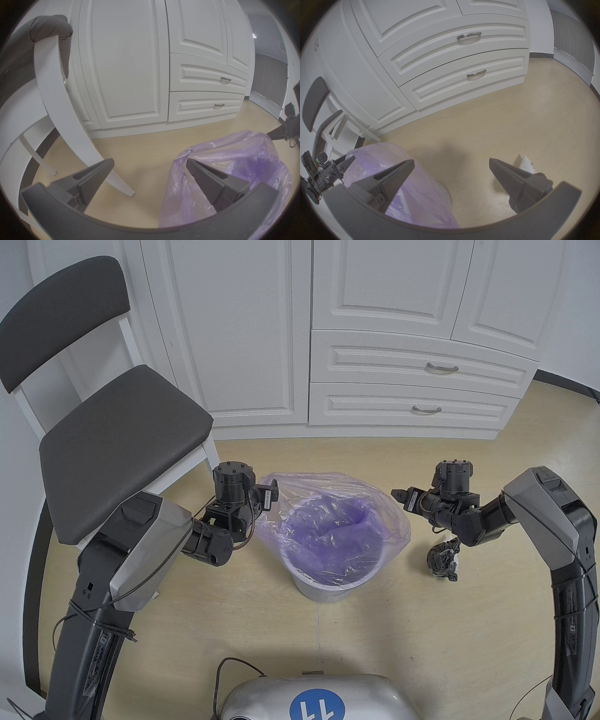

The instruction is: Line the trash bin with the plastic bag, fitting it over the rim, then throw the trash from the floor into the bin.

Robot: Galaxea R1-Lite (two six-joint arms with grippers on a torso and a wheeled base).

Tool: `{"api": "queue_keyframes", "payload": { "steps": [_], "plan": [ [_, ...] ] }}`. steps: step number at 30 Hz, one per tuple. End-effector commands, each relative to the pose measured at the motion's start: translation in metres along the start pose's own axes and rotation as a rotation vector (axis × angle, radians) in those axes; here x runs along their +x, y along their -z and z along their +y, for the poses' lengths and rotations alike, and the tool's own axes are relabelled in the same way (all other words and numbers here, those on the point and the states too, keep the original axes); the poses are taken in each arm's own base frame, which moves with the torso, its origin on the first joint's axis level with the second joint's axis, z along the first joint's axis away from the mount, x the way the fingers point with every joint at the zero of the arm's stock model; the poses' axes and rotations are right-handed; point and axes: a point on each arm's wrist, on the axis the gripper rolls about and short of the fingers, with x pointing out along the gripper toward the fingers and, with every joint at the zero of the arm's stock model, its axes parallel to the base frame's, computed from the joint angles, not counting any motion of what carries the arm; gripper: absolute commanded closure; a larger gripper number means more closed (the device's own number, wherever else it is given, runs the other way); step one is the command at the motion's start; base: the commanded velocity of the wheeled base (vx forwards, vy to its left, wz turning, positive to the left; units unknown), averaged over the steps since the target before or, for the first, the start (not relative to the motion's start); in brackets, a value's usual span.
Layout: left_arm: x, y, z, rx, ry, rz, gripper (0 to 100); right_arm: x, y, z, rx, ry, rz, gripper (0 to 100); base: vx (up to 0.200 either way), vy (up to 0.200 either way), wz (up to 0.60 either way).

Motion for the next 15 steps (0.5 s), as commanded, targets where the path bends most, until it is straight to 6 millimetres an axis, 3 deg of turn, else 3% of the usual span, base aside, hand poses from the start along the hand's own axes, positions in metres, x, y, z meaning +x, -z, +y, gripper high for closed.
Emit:
{"api": "queue_keyframes", "payload": {
  "steps": [1,8,15],
  "plan": [
    [0.002,0.000,0.002,-0.003,-0.006,-0.003,0,0.003,0.007,-0.001,-0.002,0.003,0.017,0,0.000,0.000,0.00],
    [-0.007,-0.007,0.002,-0.009,-0.001,-0.002,0,-0.014,-0.013,0.004,0.001,-0.009,-0.013,0,0.000,0.000,0.00],
    [-0.014,-0.013,0.000,-0.007,0.007,0.002,0,-0.030,-0.013,0.009,-0.019,-0.033,0.047,0,0.000,0.000,0.00]
  ]
}}
